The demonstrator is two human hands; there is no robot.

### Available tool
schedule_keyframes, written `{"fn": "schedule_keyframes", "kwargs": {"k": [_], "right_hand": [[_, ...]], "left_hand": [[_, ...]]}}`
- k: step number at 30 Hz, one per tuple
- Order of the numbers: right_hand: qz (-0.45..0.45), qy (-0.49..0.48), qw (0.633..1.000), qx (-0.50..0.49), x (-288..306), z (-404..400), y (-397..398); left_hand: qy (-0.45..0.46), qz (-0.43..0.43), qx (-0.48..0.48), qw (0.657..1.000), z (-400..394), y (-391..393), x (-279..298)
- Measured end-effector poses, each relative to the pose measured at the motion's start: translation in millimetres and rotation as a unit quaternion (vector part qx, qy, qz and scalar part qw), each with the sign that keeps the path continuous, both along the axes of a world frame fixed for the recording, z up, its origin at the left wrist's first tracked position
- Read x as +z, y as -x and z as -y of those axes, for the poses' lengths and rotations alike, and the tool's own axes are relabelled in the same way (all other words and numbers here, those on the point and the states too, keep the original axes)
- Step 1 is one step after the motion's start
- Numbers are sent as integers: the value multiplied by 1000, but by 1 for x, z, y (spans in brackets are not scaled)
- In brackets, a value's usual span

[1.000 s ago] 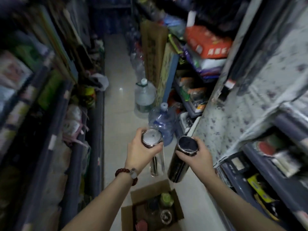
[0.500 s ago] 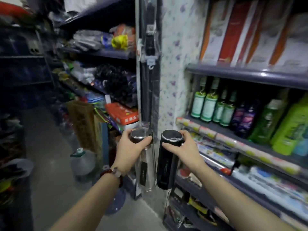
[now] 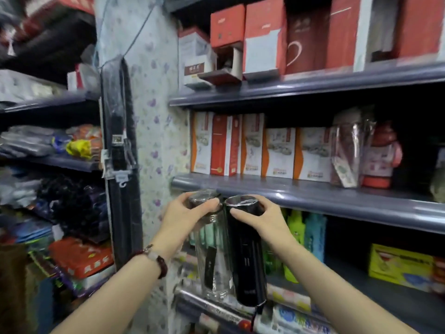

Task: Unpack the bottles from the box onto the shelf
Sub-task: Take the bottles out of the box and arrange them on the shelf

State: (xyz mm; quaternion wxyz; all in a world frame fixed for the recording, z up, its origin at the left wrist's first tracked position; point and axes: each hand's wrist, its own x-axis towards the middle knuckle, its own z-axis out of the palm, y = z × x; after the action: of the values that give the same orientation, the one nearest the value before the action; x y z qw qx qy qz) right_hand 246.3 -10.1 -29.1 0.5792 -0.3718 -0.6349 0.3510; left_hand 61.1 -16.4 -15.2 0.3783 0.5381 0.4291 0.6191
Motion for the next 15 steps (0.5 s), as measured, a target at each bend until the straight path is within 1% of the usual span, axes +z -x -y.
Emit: {"fn": "schedule_keyframes", "kwargs": {"k": [2, 9, 15], "right_hand": [[6, -16, 1000, -3, 19, 0, -20], [0, -63, 998, 13, 83, 6, -61], [-25, -162, 986, -8, 138, 7, -61]], "left_hand": [[-9, -6, -12, 1000, -4, -17, 17], [-92, -9, -45, 995, -2, -54, 78], [-181, -12, -57, 982, -1, -57, 126]]}}
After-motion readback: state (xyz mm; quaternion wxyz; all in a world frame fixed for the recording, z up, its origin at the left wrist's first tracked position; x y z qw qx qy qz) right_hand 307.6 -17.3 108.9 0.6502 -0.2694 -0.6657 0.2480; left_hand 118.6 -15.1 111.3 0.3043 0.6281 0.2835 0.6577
